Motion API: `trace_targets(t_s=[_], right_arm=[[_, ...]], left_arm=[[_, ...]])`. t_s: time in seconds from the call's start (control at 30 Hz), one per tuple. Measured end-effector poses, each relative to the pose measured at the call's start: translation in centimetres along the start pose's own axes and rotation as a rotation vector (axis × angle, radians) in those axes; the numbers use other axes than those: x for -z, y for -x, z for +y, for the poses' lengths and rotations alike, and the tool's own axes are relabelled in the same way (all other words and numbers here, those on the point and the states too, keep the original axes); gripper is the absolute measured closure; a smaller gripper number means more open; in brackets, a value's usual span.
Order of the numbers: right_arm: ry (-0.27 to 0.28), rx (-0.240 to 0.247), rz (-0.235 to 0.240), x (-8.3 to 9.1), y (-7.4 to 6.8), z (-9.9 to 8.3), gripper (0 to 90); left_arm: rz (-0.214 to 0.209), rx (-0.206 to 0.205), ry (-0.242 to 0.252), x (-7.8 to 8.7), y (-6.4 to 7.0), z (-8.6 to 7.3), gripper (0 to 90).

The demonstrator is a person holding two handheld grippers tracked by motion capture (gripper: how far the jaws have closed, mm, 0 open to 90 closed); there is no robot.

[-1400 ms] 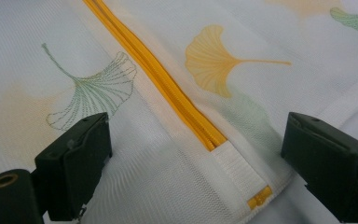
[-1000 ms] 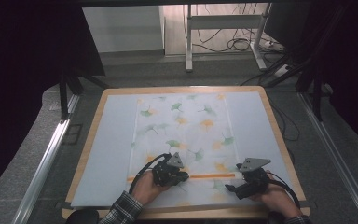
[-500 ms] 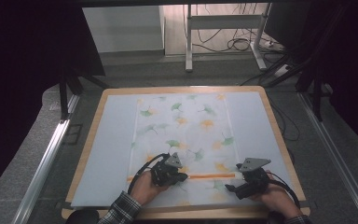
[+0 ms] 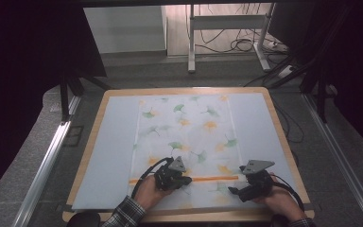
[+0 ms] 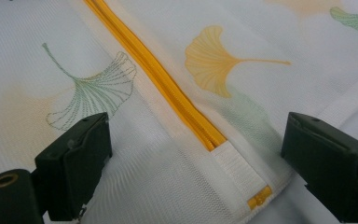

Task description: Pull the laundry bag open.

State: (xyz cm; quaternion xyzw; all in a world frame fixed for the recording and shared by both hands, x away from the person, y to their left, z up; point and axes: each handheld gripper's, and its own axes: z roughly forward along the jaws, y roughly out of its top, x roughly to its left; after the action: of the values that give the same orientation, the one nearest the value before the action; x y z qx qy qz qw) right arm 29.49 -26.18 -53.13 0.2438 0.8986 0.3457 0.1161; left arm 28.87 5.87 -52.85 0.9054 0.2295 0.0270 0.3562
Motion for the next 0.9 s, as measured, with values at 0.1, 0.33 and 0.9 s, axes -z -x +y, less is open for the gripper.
trace_targets(t_s=[0.1,0.33,0.9], right_arm=[[-0.003,-0.003,0.000,0.0,0.0,0.0,8.5],[-0.003,-0.005,-0.001,0.0,0.0,0.1,8.6],[-0.003,-0.006,-0.003,0.0,-0.1,0.1,8.6]], left_arm=[[0.012,-0.002,-0.008,0.3,-0.3,-0.1,90.0],[0.024,0.009,-0.024,1.1,-0.7,-0.6,90.0],[0.056,0.045,-0.059,3.7,-1.4,-3.1,90.0]])
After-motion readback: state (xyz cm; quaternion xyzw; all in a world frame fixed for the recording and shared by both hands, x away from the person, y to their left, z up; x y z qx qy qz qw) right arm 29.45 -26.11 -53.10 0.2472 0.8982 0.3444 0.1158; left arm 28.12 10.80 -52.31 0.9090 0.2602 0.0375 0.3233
